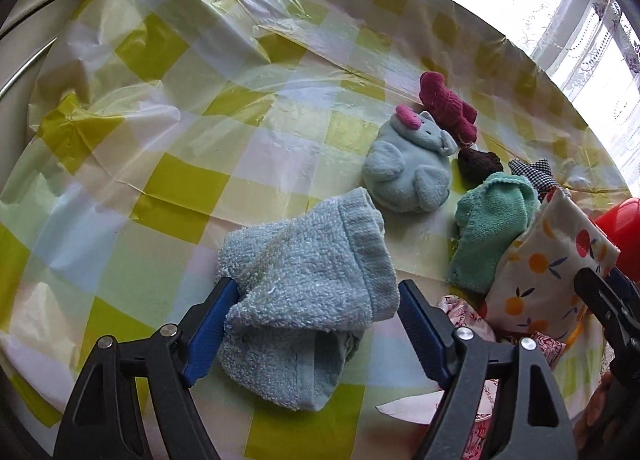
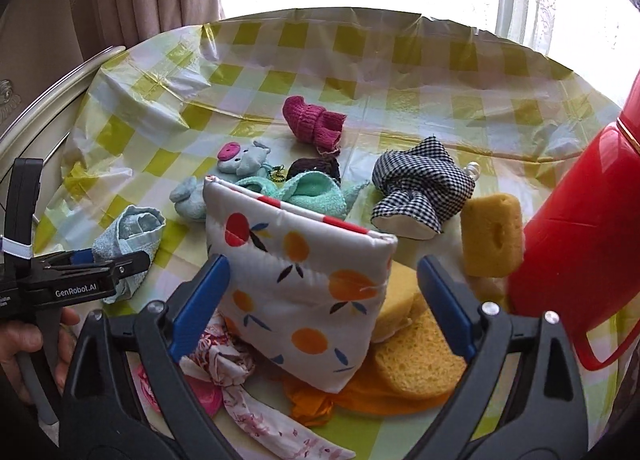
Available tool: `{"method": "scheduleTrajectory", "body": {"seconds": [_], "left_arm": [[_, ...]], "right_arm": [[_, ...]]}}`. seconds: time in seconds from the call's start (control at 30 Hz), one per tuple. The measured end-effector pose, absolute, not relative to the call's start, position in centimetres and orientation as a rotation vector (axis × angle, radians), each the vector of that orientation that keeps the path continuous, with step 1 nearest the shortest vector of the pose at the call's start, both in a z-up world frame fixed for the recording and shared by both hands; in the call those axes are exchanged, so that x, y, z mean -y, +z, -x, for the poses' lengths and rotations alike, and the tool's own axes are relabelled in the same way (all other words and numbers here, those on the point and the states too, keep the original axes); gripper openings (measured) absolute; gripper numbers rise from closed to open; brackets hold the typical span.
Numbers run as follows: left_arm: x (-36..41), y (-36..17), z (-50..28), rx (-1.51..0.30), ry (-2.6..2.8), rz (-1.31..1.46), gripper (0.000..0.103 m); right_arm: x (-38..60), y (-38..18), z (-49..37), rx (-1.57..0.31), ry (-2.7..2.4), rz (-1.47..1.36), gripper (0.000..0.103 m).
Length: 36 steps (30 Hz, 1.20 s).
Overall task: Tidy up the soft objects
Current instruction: 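Grasp the light blue towel with the left tool while the right tool grasps the floral pouch, then carry the towel and pouch over the white box and release both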
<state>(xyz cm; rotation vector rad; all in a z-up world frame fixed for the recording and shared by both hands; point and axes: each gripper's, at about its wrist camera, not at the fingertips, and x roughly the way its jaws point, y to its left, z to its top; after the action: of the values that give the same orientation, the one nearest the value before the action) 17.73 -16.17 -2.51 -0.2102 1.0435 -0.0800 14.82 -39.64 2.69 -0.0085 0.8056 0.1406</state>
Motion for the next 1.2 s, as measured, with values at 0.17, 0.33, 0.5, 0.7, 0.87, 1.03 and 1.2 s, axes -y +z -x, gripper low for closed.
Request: {"method": "scheduleTrajectory", "body": {"seconds": [0.17, 0.33, 0.5, 0.7, 0.87, 1.03, 1.2], "left_arm": [[15.9, -2.6, -17.4, -1.024, -0.072, 0.211, 0.070], [15.4, -2.4, -17.0, -1.011, -0.069, 0.232, 0.051], [15.7, -2.4, -16.7, -1.000, -0.072, 0.218, 0.045], [15.6, -2.4, -16.1, -0.971, -0.071, 0.223, 0.032], [15.3, -1.4, -14.7, -0.897, -0.066, 0.245, 0.025], [15.8, 1.2, -12.5, -0.758, -0.057, 0.202, 0.024], [16.9, 3.7, -10.2, -0.621, -0.041, 0.129, 0.024]], "right_arm": [[37.1, 2.0, -13.8, -0.808, 0.240, 0.077, 0.089], [36.0, 1.0, -12.8, -0.830, 0.288, 0.083, 0.056], [35.6, 1.5, -12.5, -0.822, 0.326, 0.049, 0.058], [34.2, 1.0, -13.1, -0.826, 0.304, 0.077, 0.056], [34.1, 1.4, -11.7, -0.760, 0.307, 0.073, 0.041], [34.7, 3.5, -9.3, -0.612, 0.279, 0.061, 0.040], [36.1, 5.1, -7.0, -0.503, 0.187, 0.039, 0.040]]}}
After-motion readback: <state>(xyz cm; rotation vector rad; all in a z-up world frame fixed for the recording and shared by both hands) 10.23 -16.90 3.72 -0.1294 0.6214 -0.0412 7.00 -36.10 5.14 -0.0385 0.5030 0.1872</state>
